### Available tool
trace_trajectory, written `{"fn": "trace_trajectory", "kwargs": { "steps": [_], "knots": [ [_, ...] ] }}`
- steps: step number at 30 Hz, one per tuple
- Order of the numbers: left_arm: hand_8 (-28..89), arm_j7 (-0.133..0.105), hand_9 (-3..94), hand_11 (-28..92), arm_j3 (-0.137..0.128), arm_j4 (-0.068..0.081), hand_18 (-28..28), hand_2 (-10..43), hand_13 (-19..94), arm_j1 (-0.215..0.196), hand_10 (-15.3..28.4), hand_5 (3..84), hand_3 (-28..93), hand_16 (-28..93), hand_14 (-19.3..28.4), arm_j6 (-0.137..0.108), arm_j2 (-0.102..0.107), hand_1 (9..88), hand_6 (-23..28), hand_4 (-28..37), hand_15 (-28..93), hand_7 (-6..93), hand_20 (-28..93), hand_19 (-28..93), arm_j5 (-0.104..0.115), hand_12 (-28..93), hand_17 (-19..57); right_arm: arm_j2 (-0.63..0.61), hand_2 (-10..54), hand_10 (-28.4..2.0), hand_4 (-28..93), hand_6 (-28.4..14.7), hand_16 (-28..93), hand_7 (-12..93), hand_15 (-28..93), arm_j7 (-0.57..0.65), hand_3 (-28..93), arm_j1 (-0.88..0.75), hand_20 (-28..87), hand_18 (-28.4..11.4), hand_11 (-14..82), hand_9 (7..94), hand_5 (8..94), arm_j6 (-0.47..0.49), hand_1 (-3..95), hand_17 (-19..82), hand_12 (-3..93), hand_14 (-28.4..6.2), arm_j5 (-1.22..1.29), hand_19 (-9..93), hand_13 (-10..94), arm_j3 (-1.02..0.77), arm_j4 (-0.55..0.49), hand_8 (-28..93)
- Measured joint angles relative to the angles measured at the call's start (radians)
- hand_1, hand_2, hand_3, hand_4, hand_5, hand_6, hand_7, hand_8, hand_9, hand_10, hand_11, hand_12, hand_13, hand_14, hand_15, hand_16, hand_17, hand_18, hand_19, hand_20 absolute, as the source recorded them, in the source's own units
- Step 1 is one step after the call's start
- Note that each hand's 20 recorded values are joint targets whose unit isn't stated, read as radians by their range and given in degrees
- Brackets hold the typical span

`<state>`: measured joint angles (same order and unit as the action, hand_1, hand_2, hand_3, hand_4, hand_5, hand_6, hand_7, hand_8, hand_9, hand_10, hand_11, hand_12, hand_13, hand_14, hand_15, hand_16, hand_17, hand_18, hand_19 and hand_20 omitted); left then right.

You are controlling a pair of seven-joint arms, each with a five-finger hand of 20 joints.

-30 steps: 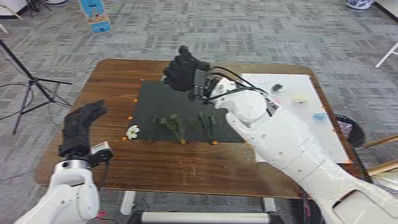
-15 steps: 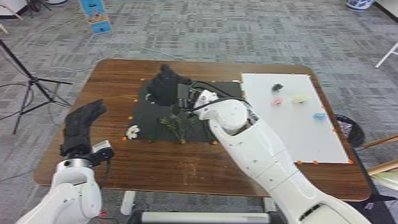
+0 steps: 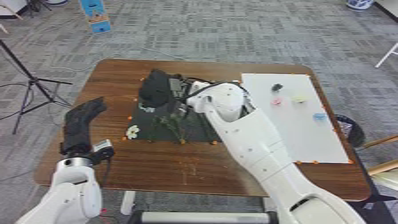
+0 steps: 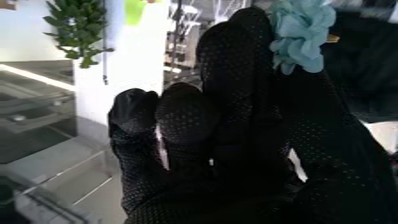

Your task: Arrange flowers

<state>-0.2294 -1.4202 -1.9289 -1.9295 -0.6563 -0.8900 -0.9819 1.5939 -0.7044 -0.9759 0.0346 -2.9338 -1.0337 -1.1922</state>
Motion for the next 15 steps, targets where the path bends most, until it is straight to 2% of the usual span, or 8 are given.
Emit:
{"fn": "trace_trajectory", "kwargs": {
  "steps": [3,8,12,15],
  "knots": [
    [-9,-0.009,50.0,19,0.003,-0.006,6.1,27.4,37,-0.003,13.4,49.1,71,-3,11.8,-0.017,-0.001,25.5,4.3,-28.3,11,15.6,16,7,-0.005,8,9.5,0.019,8.7,-10.3,-25,3.9,47,30,76,0.048,54,-0.001,68,-23.1,43.2,77.9,73.6,-0.007,49.6,32,35.9,-12.4,0.0,80,66,-0.009,0.007,6],
    [-9,-0.015,50.0,20,0.001,-0.008,6.0,27.4,37,-0.011,13.4,49.0,71,-3,11.8,-0.045,-0.001,25.7,4.1,-28.3,11,15.9,16,7,0.004,8,9.7,0.046,8.7,-10.4,-25,3.8,47,30,76,0.128,55,-0.009,68,-23.3,43.6,78.1,73.9,-0.049,49.4,32,36.0,-12.4,0.0,81,67,-0.019,0.026,6],
    [-10,-0.016,50.0,20,0.001,-0.008,6.0,27.4,37,-0.015,13.4,49.1,71,-3,11.9,-0.049,-0.001,25.7,4.2,-28.3,11,16.0,16,7,0.009,8,9.7,0.089,8.6,-10.4,-25,3.8,47,30,76,0.128,55,-0.028,68,-23.2,44.1,78.0,74.0,-0.107,49.2,32,36.6,-12.5,0.0,81,67,-0.079,0.064,6],
    [-10,-0.017,50.1,20,0.005,-0.01,6.0,27.4,37,-0.014,13.4,49.3,71,-3,11.9,-0.049,-0.001,25.7,4.2,-28.3,11,16.0,16,7,0.009,8,9.7,0.115,8.6,-10.3,-25,3.7,47,30,76,0.141,55,-0.04,67,-23.3,44.2,77.9,74.0,-0.116,49.2,32,36.9,-12.5,0.0,81,67,-0.111,0.085,6]
  ]
}}
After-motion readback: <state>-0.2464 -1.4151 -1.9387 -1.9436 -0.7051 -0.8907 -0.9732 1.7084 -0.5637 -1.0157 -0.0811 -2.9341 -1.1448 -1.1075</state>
